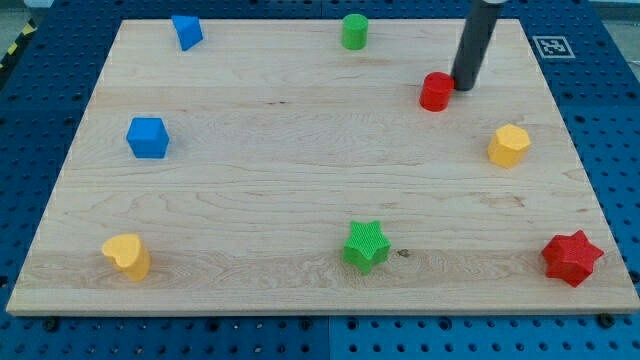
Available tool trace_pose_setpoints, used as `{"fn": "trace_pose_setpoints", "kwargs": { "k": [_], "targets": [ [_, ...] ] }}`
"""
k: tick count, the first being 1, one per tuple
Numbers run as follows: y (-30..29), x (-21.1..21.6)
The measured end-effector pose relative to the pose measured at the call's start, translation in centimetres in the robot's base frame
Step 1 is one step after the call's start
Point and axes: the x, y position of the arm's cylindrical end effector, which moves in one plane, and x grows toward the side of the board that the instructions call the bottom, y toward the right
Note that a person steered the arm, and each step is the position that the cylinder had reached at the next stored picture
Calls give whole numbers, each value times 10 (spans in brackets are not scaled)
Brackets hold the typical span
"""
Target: Place the red circle at the center of the board
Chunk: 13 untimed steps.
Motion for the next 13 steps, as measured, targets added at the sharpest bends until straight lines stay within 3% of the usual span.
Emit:
{"fn": "trace_pose_setpoints", "kwargs": {
  "k": [5, 7, 8, 12, 13],
  "targets": [
    [-68, 29],
    [-130, -8],
    [-153, 2],
    [-192, 12],
    [-174, 4]
  ]
}}
